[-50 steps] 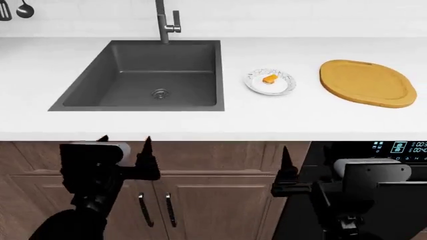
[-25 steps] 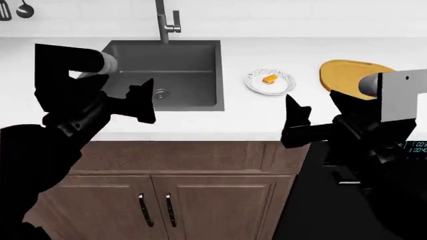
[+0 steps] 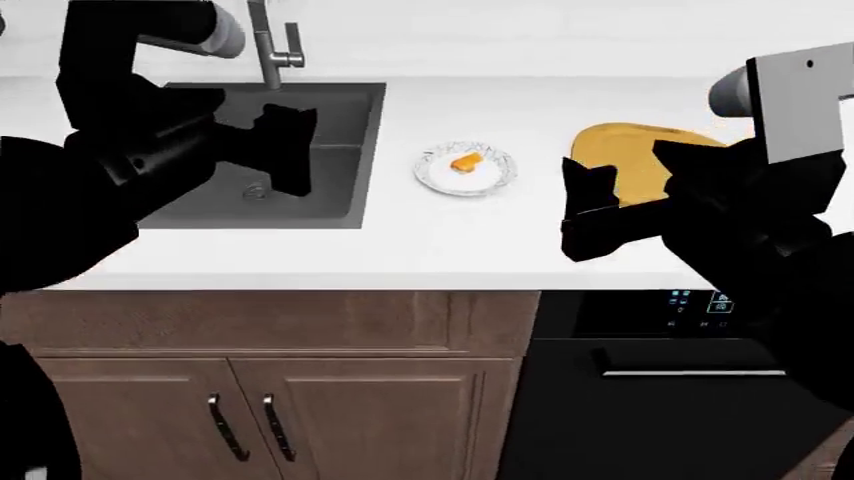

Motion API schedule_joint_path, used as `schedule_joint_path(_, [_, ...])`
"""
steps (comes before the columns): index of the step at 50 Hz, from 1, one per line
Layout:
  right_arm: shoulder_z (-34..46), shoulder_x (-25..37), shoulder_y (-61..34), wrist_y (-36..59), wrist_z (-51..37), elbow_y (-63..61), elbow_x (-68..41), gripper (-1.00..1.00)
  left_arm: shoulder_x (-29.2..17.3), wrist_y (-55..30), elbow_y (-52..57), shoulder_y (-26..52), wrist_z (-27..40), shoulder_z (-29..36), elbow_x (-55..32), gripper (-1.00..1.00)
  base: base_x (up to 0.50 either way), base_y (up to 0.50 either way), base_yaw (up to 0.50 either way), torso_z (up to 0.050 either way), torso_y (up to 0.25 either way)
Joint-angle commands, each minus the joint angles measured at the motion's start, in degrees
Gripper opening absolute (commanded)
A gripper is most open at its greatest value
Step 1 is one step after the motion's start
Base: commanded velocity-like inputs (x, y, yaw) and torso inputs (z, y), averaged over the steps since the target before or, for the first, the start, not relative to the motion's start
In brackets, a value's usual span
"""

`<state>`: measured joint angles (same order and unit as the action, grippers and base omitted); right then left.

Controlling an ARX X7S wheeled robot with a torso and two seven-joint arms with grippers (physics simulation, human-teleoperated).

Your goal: Pick the sushi from the plate and place it on the cutting board. Then pick the condiment bottle from the cabinet and place it next to the cutting board.

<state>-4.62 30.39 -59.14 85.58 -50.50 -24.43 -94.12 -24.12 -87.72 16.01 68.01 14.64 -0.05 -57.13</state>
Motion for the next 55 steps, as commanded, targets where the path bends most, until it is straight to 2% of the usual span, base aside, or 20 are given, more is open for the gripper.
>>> schedule_joint_path(1, [4.4,1.7,-4.7,-0.5,-4.1,4.0,-5.0,1.0,-1.5,1.2,-6.4,7.3,0.7,4.7,-1.2,1.0,0.11,-0.5,0.0,0.0,0.0])
schedule_joint_path(9, [7.2,2.4,-6.3,-1.1,-5.0,5.4,-7.3,1.0,-1.3,1.9,-9.5,11.1,0.4,6.9,-0.9,1.0,0.22,-0.49,0.0,0.0,0.0])
schedule_joint_path(18, [7.8,3.6,-6.5,-2.6,-5.6,5.2,-10.3,1.0,-1.7,2.0,-9.7,11.4,1.3,7.4,-2.3,1.0,0.49,-0.2,0.0,0.0,0.0])
schedule_joint_path(46, [9.9,5.7,-5.7,-5.0,-5.0,4.1,-12.3,1.0,-2.8,2.8,-10.3,11.5,3.8,8.3,-6.5,1.0,0.5,0.11,0.0,0.0,0.001])
schedule_joint_path(55, [12.6,5.9,-7.9,-4.8,-5.6,5.6,-13.3,1.0,-3.4,2.9,-11.0,12.8,3.4,10.5,-6.8,1.0,0.49,0.14,0.0,0.0,0.001])
